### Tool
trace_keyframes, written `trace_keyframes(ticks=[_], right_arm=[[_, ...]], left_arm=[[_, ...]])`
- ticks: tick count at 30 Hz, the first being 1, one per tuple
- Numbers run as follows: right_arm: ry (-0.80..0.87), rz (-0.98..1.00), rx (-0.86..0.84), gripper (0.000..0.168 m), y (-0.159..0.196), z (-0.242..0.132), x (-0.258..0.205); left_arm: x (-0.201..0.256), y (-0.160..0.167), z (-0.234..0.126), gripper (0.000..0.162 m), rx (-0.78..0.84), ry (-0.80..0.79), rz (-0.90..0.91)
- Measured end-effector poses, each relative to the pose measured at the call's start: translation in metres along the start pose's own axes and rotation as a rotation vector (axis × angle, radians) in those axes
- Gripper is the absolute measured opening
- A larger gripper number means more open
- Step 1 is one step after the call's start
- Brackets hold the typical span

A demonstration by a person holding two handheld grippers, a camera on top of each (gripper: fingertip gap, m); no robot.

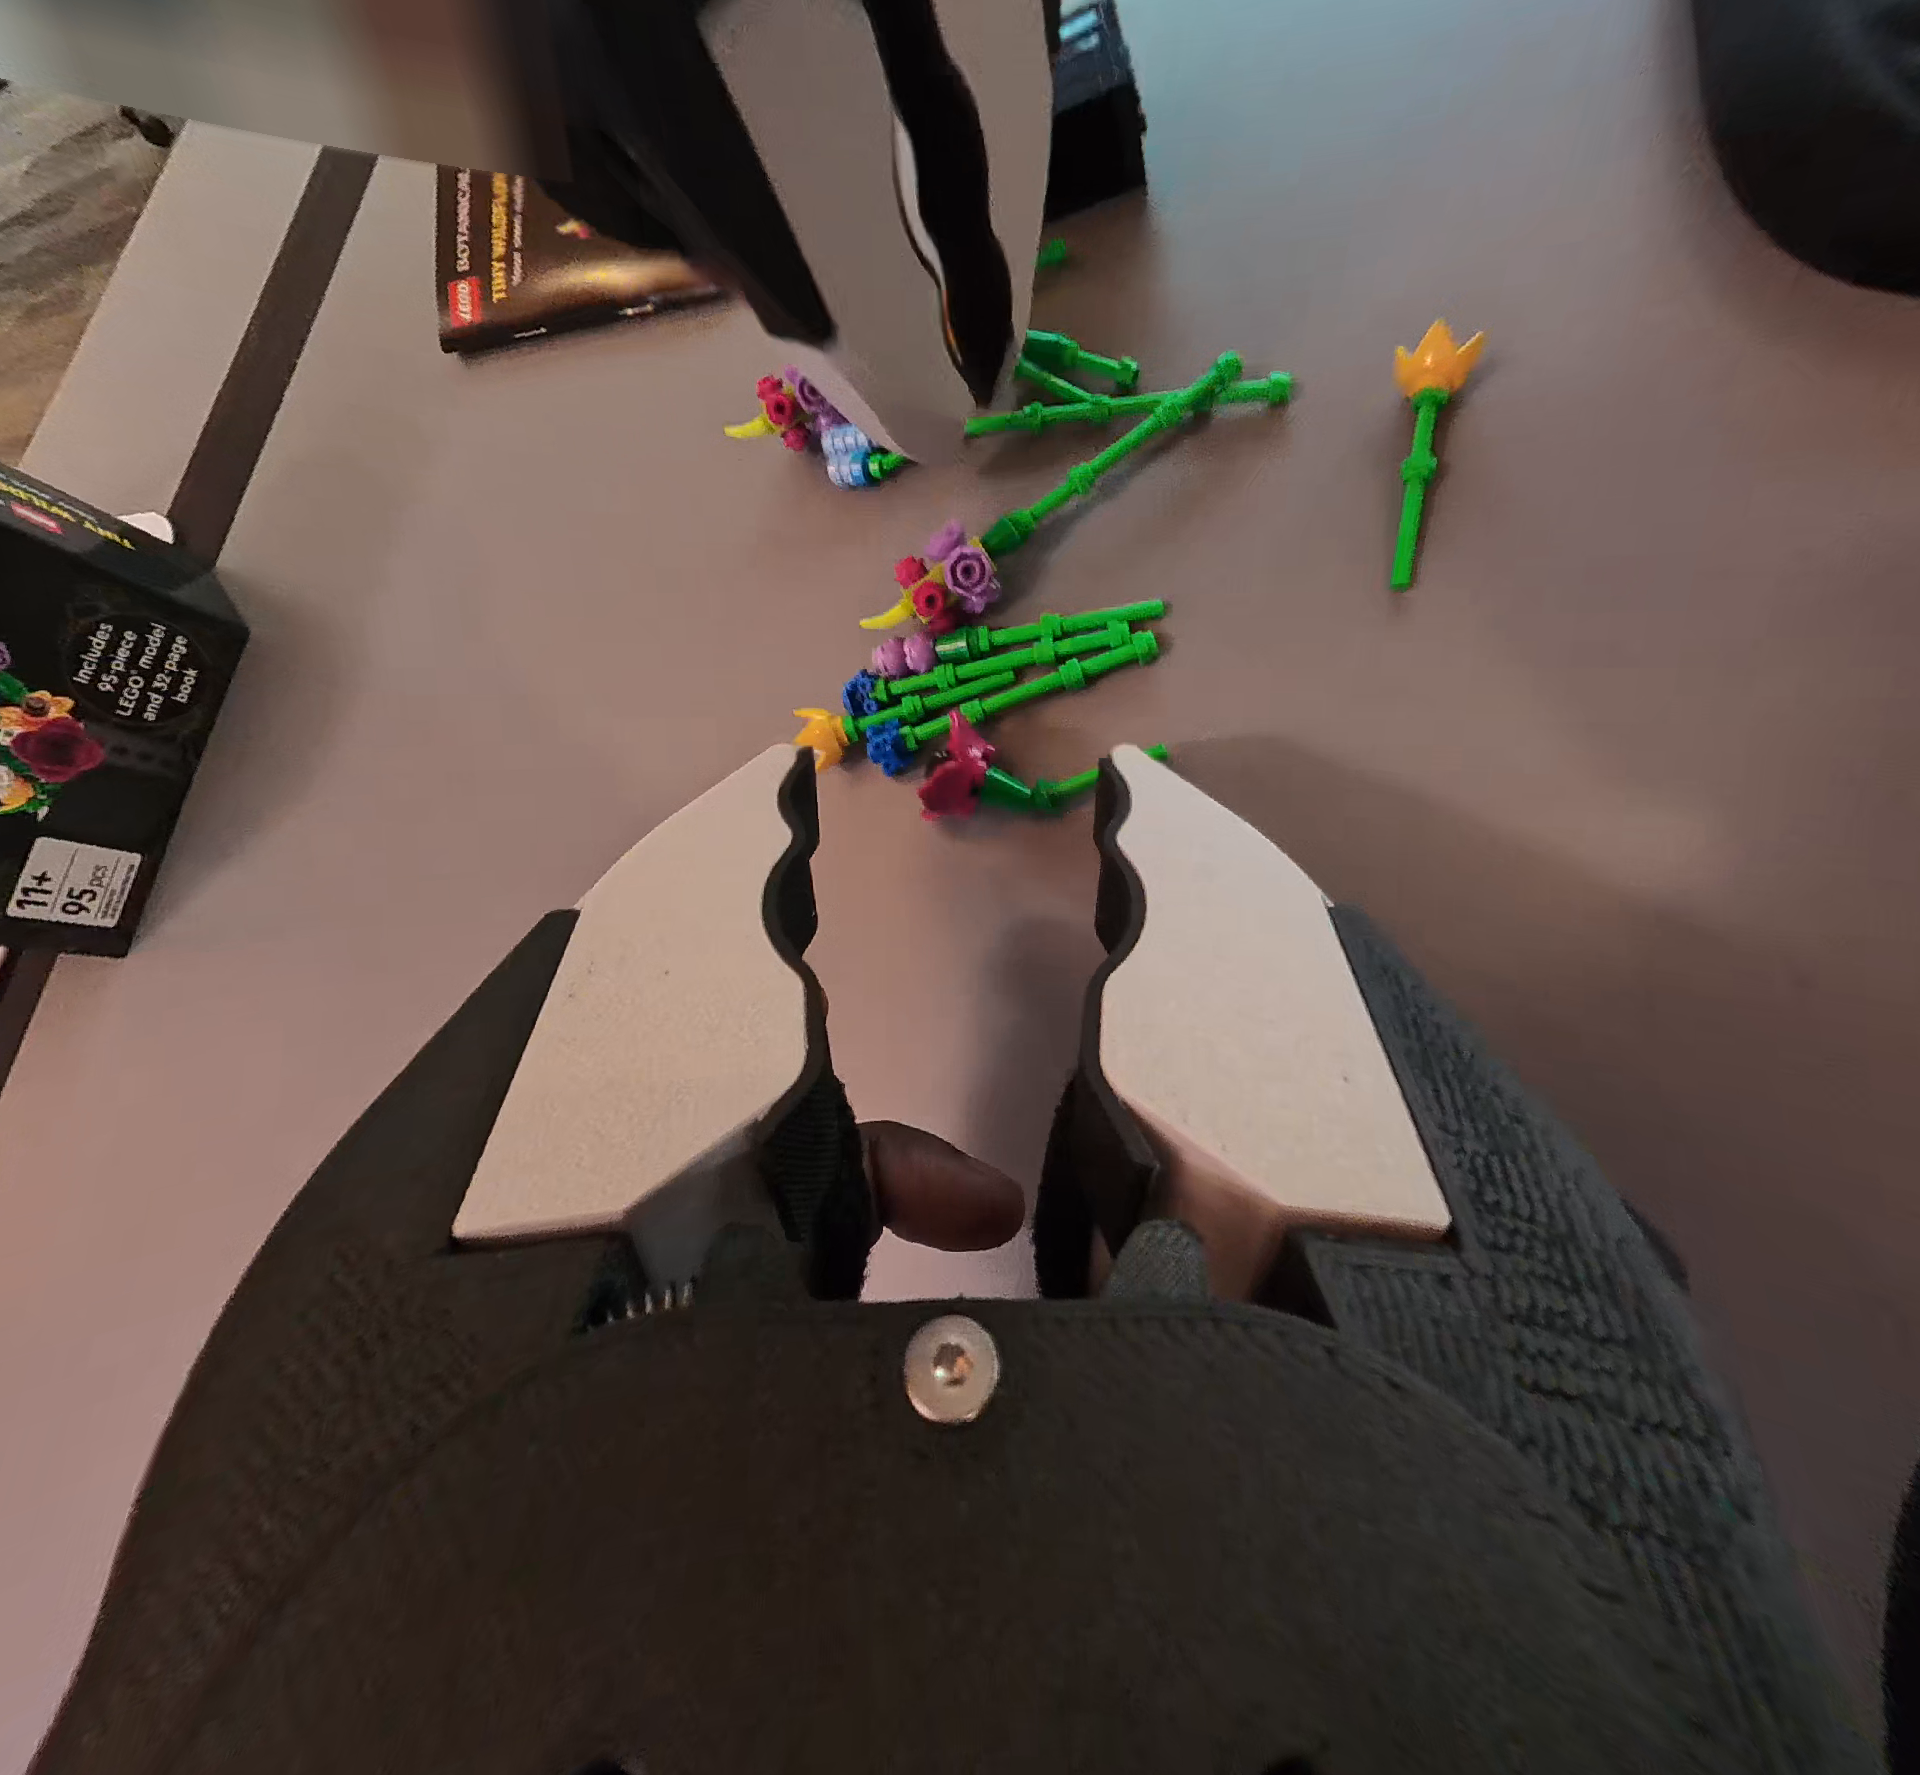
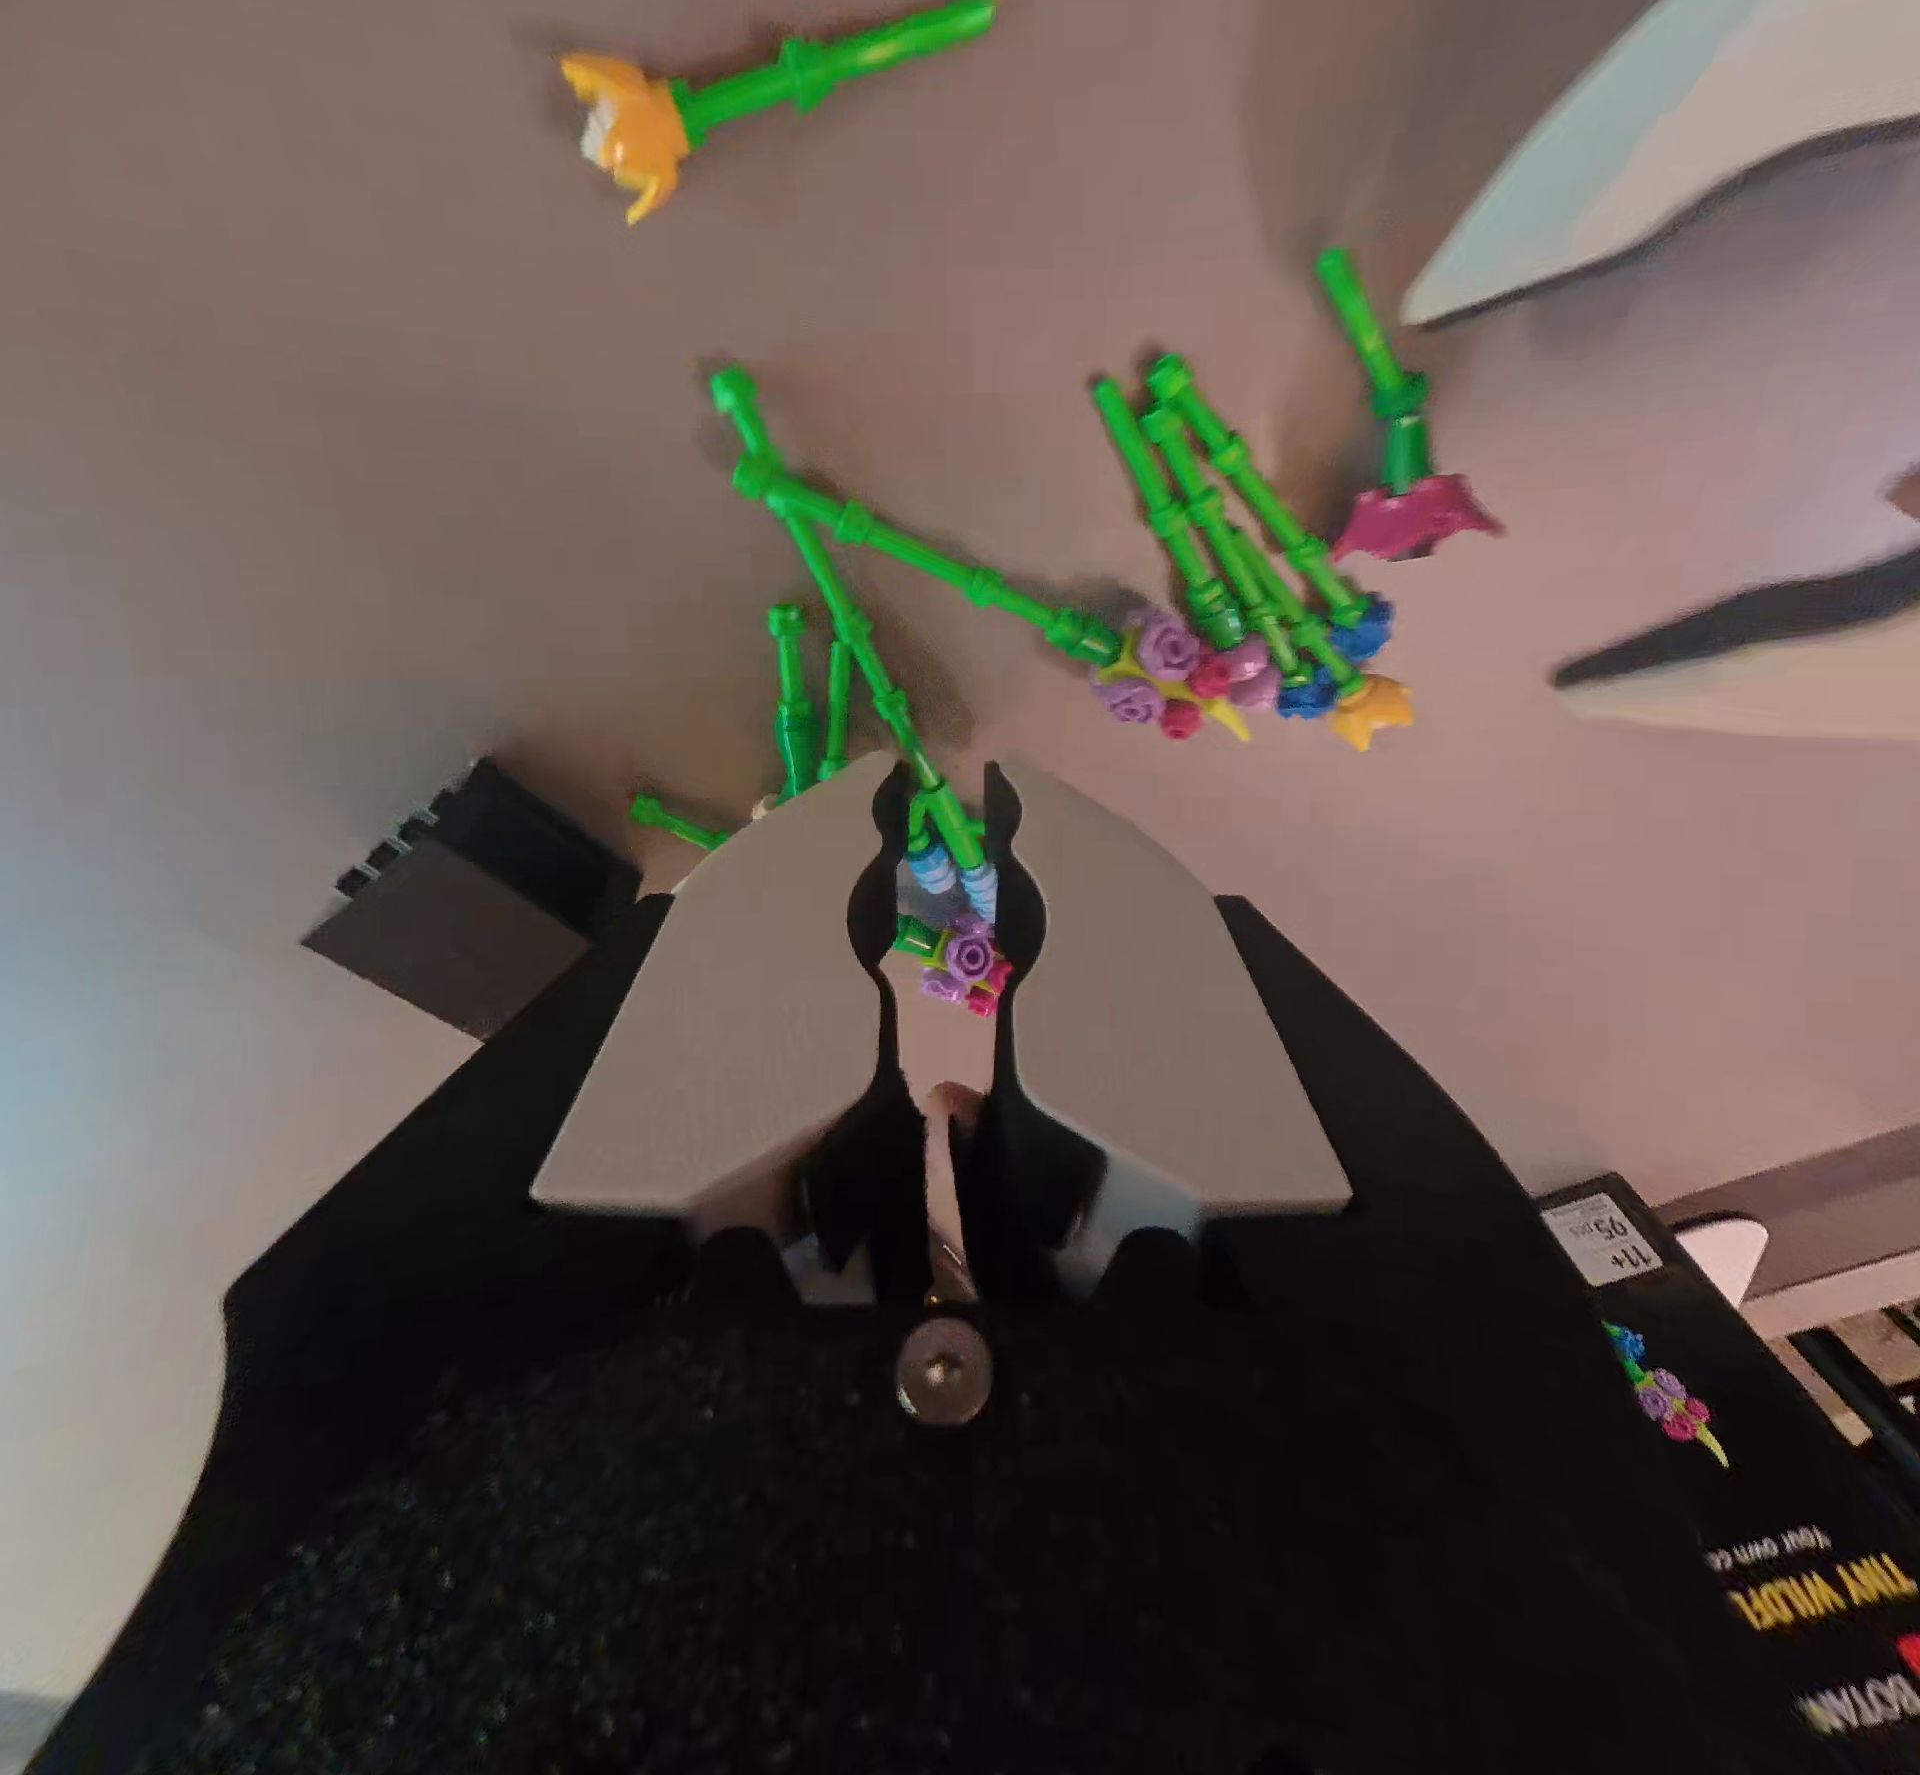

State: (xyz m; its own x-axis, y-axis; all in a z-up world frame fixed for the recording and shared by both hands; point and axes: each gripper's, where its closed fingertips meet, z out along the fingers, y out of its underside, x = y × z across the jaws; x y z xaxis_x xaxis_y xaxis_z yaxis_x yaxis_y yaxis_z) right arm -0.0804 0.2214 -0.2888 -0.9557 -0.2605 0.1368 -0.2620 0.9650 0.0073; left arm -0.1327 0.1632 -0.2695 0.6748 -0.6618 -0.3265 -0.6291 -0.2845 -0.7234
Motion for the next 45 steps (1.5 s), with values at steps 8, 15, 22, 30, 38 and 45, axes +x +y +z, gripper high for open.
trace_keyframes(ticks=[8,15,22,30,38,45], right_arm=[[0.082,0.695,0.194,0.034,-0.022,-0.034,0.022],[0.163,1.306,0.415,0.015,-0.031,-0.024,-0.005],[0.172,1.520,0.534,0.012,-0.073,0.000,0.001],[0.605,1.676,0.401,0.017,-0.007,-0.028,-0.005],[0.447,1.847,0.353,0.031,0.039,-0.012,-0.013],[0.353,1.958,0.351,0.007,0.045,0.002,-0.021]], left_arm=[[0.005,0.007,-0.004,0.051,-0.064,-0.055,-0.044],[0.015,0.010,0.003,0.046,-0.117,-0.031,-0.075],[0.011,0.009,0.010,0.042,-0.100,-0.059,-0.130],[0.000,0.006,0.006,0.042,-0.079,-0.123,-0.104],[0.020,-0.028,0.003,0.056,0.044,-0.068,-0.048],[0.013,-0.015,0.022,0.057,-0.056,-0.163,-0.006]])
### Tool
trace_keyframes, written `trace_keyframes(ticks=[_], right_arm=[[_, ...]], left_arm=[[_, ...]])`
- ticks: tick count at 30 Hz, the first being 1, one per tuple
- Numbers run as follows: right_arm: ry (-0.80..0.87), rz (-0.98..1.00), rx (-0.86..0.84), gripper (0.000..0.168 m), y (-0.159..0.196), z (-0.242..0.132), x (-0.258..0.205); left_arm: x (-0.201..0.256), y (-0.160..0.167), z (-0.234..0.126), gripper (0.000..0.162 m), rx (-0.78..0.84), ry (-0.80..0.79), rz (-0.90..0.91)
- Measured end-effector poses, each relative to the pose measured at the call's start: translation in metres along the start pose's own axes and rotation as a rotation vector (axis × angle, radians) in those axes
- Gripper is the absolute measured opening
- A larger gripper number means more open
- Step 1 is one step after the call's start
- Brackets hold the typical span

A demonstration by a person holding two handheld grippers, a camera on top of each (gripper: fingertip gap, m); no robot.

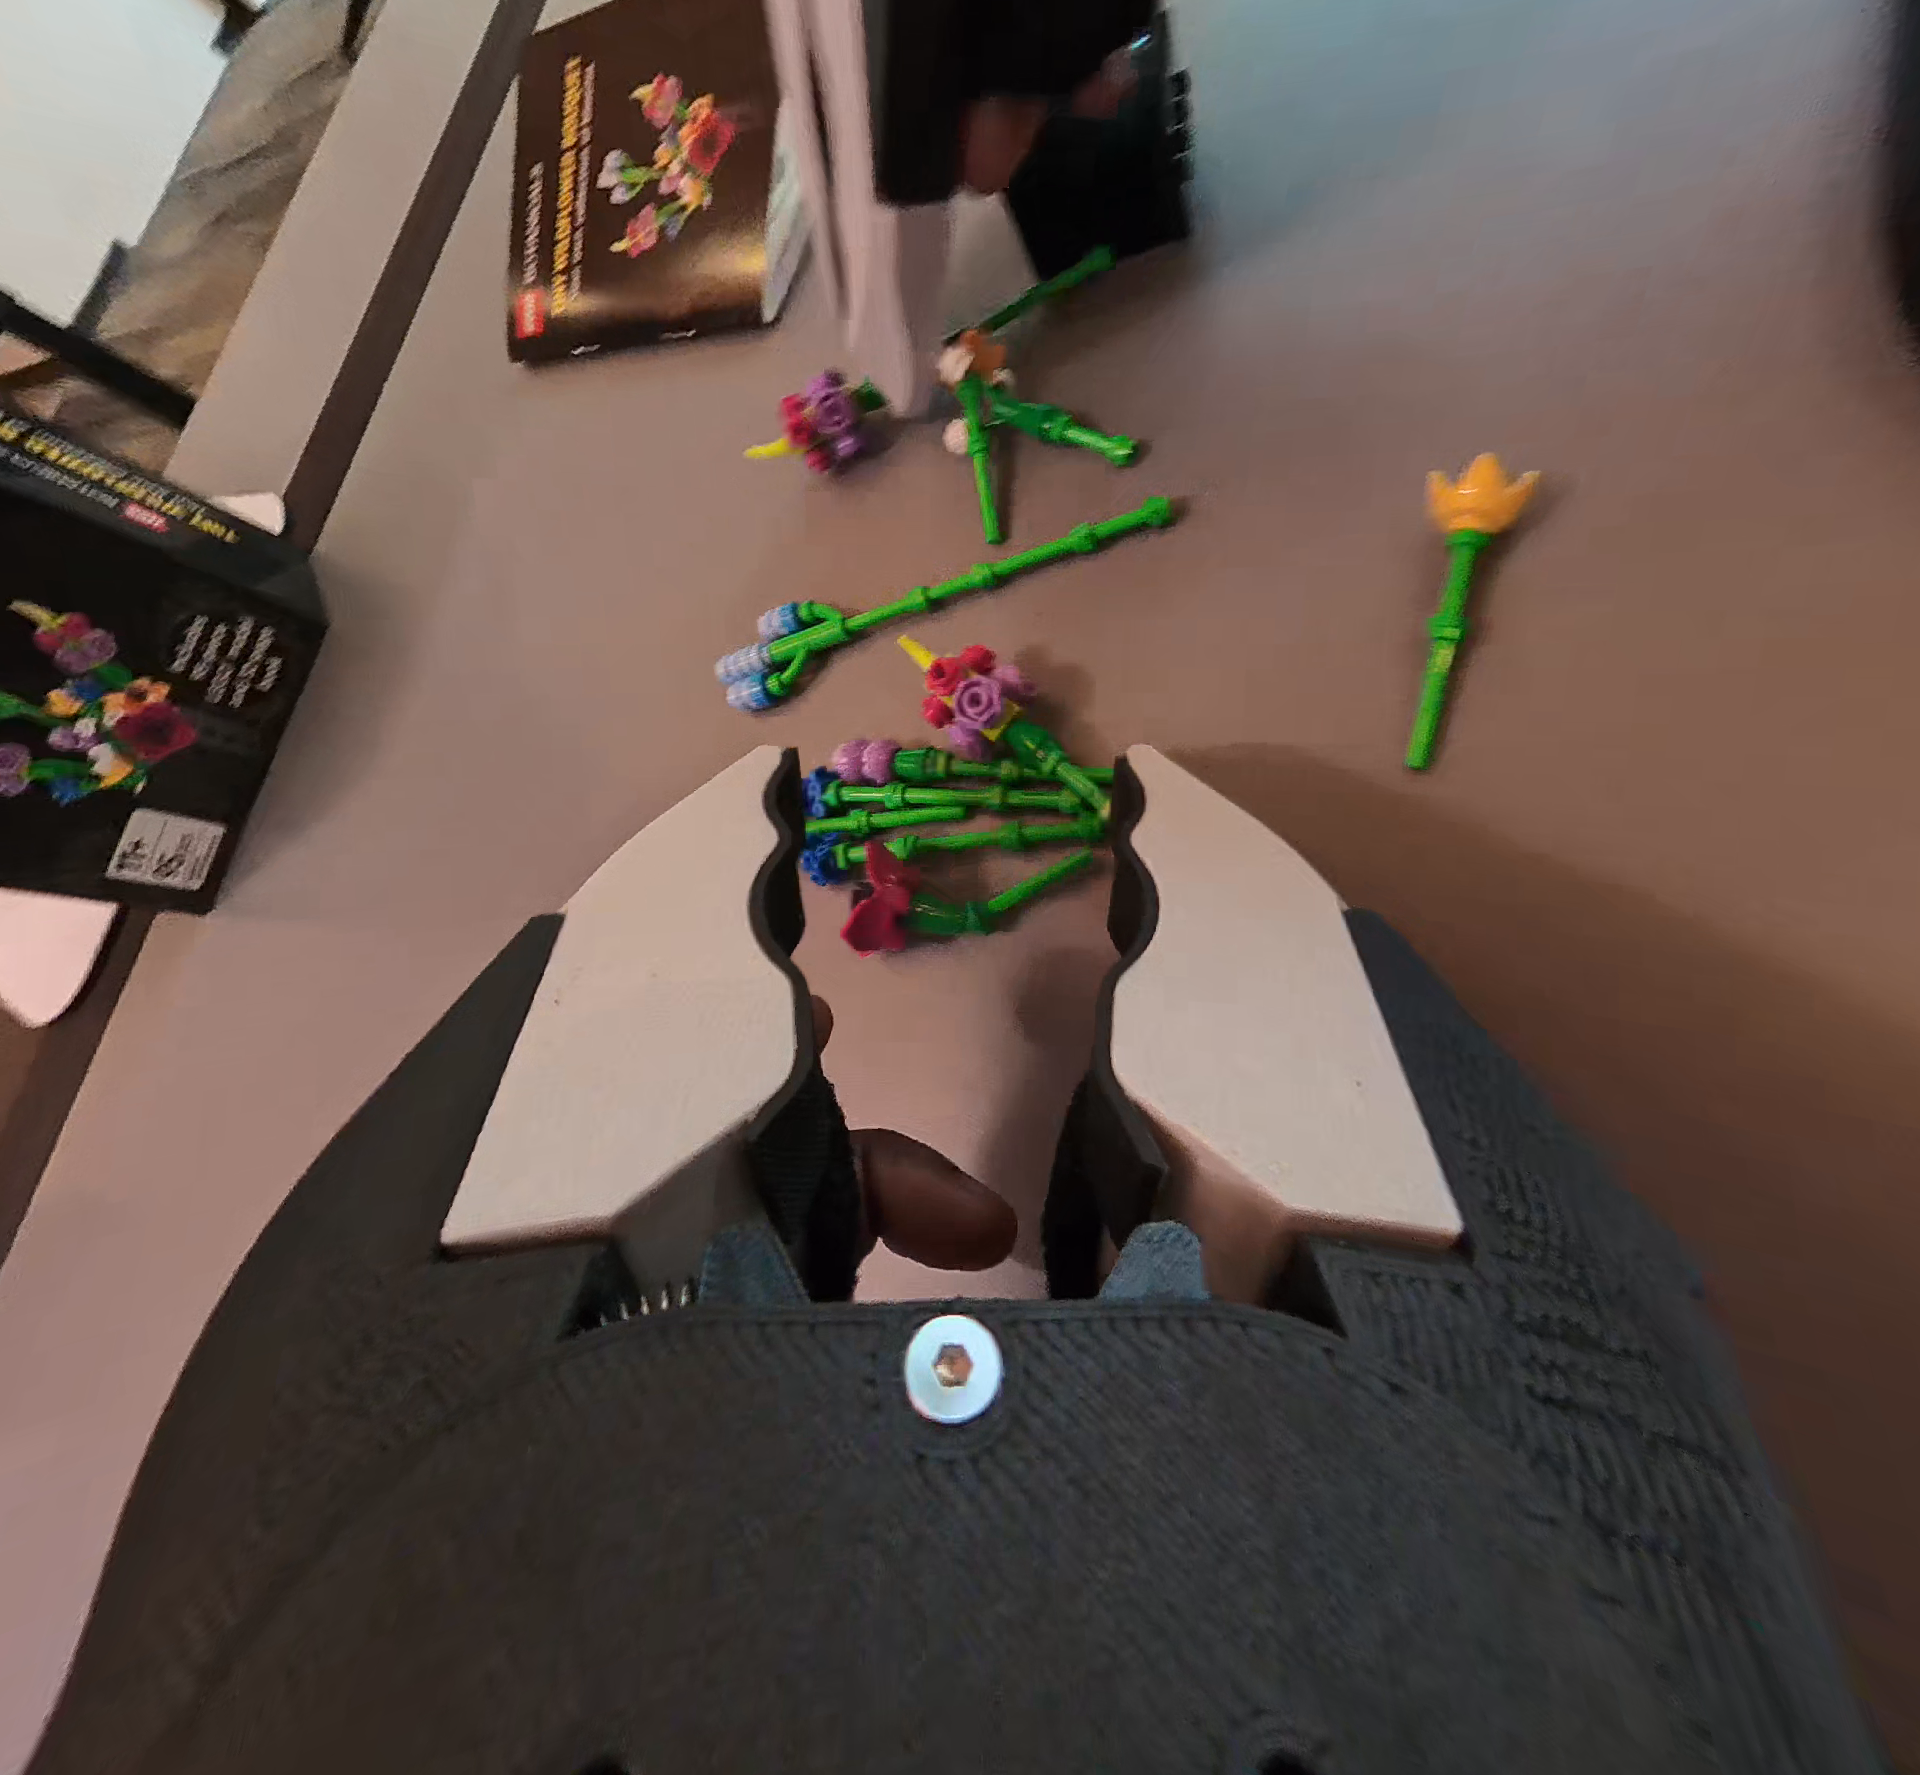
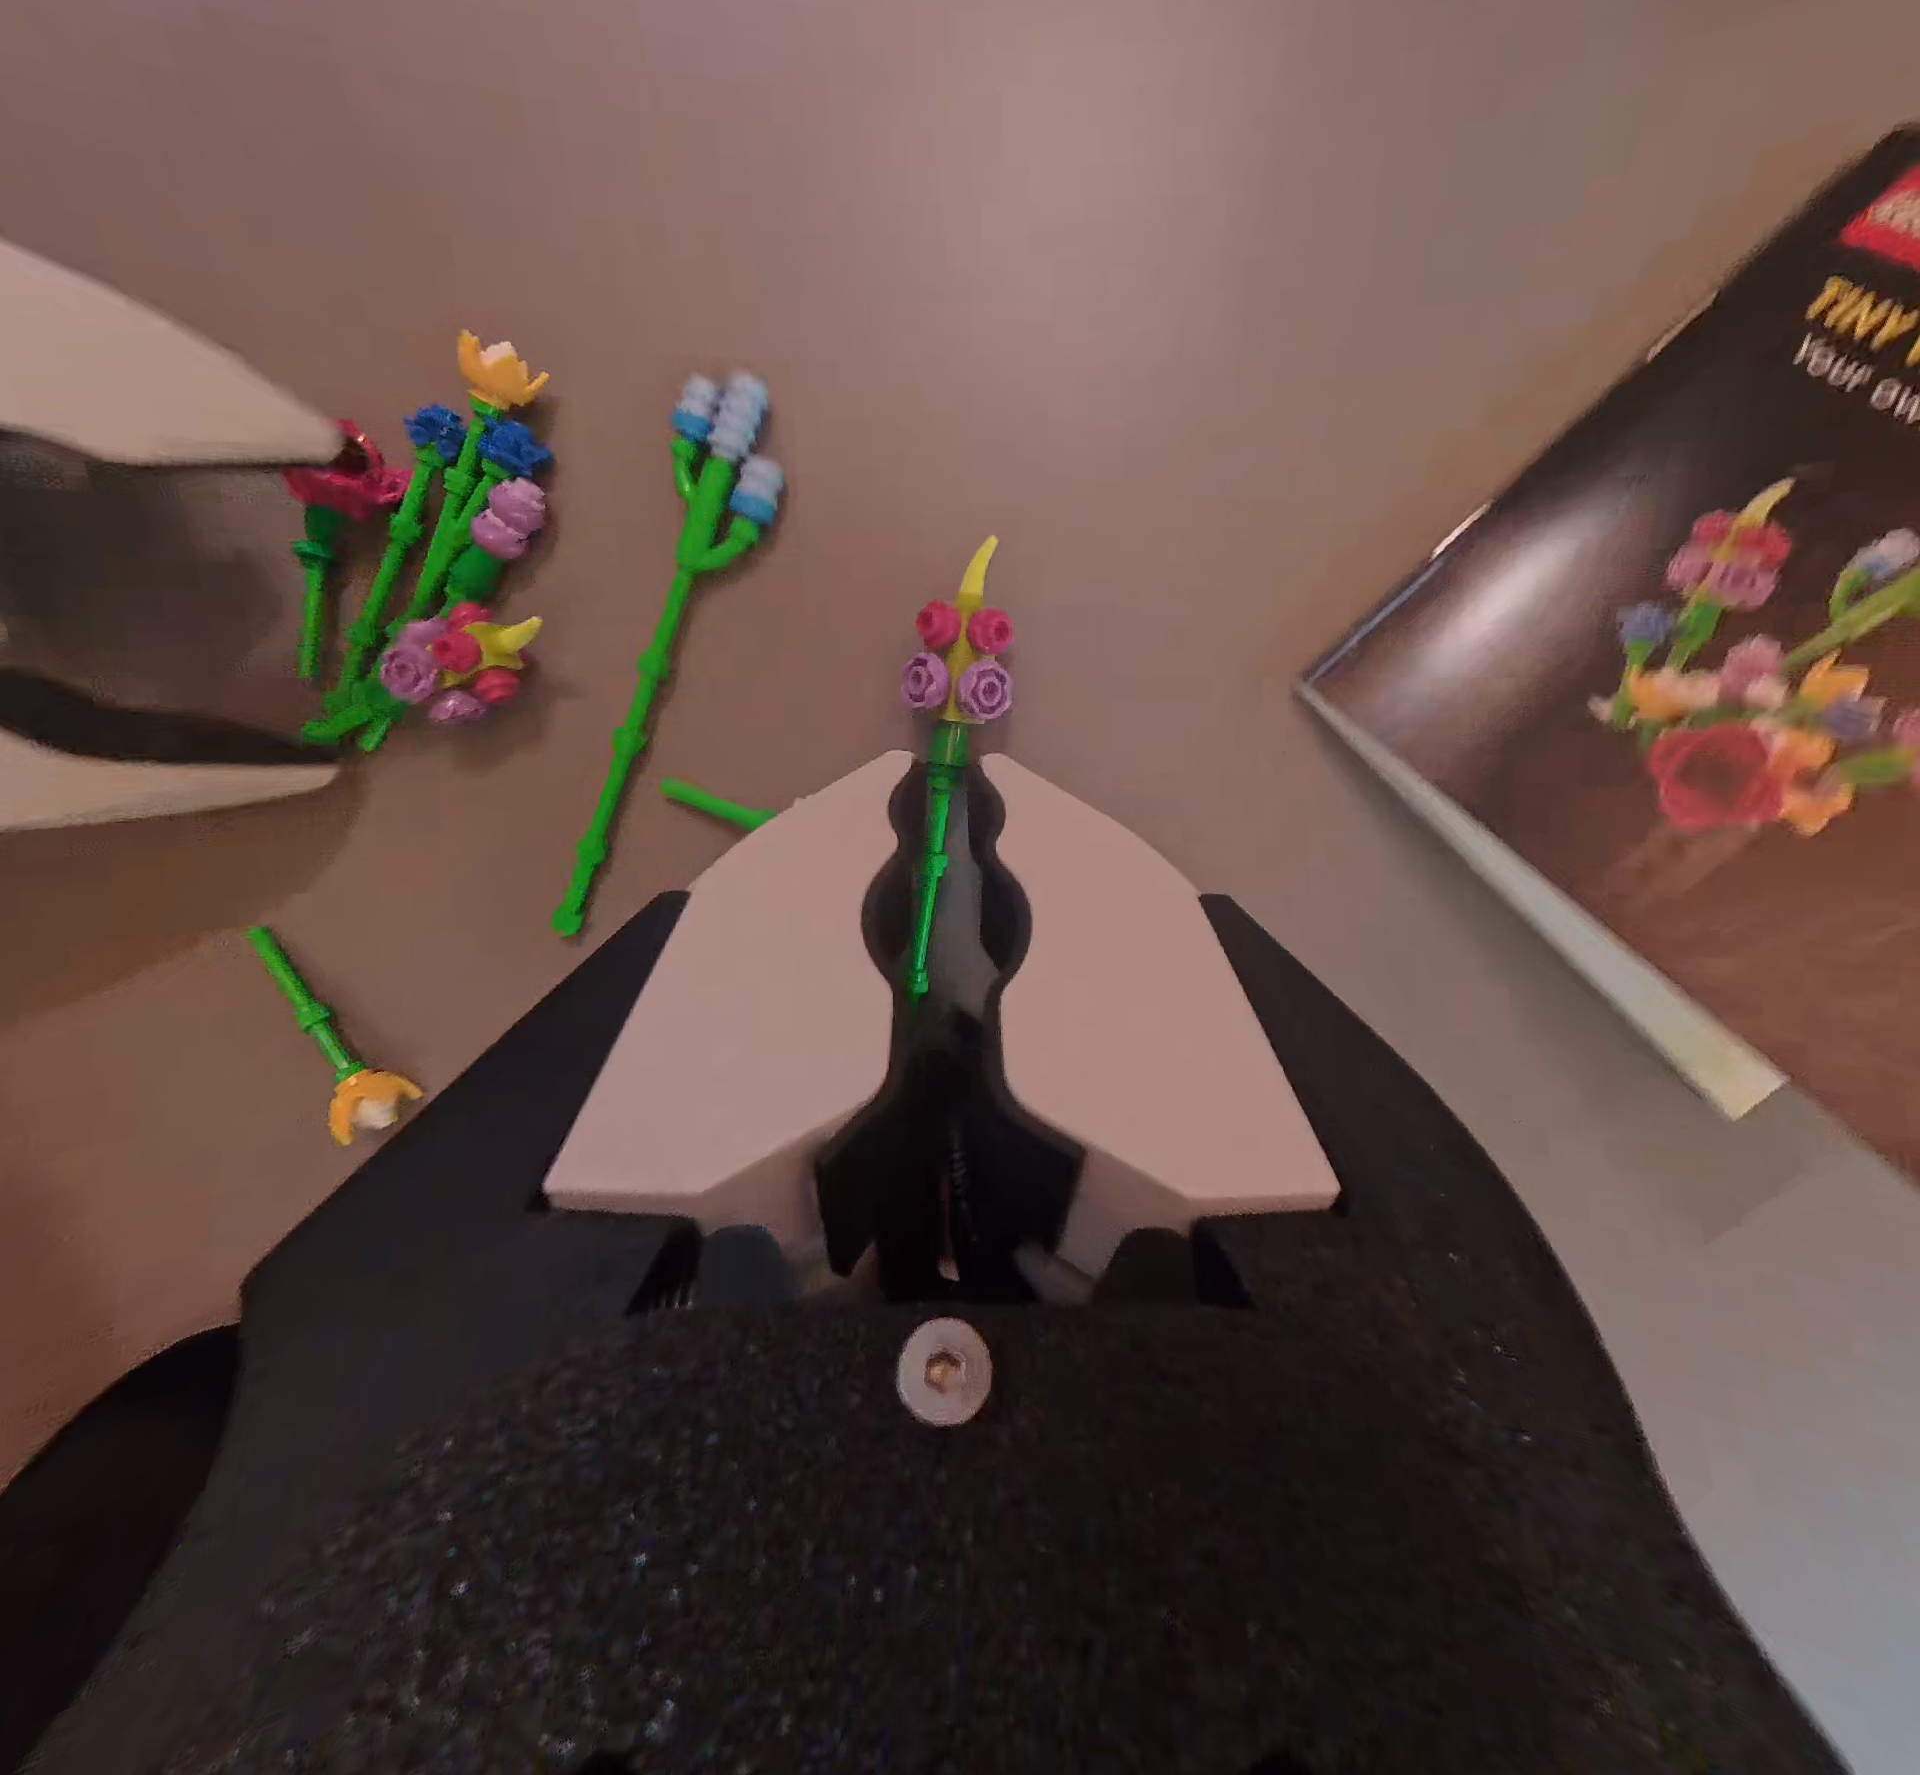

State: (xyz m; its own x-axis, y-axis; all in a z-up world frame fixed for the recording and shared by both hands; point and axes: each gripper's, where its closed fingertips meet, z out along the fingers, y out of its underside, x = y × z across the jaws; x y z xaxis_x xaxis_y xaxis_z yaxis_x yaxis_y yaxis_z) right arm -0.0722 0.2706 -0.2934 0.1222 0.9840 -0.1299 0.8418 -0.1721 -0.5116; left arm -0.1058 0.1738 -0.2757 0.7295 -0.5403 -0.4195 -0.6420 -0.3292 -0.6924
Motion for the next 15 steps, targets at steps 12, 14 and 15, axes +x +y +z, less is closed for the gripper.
trace_keyframes(ticks=[12,14,15], right_arm=[[0.093,-0.074,0.110,0.014,0.030,-0.043,-0.045],[0.129,-0.100,0.072,0.018,0.036,-0.035,-0.048],[0.147,-0.104,0.062,0.021,0.036,-0.032,-0.045]], left_arm=[[-0.029,-0.001,-0.012,0.048,0.052,-0.087,-0.191],[-0.034,0.001,-0.017,0.047,0.061,-0.086,-0.230],[-0.036,0.001,-0.019,0.046,0.071,-0.091,-0.241]])
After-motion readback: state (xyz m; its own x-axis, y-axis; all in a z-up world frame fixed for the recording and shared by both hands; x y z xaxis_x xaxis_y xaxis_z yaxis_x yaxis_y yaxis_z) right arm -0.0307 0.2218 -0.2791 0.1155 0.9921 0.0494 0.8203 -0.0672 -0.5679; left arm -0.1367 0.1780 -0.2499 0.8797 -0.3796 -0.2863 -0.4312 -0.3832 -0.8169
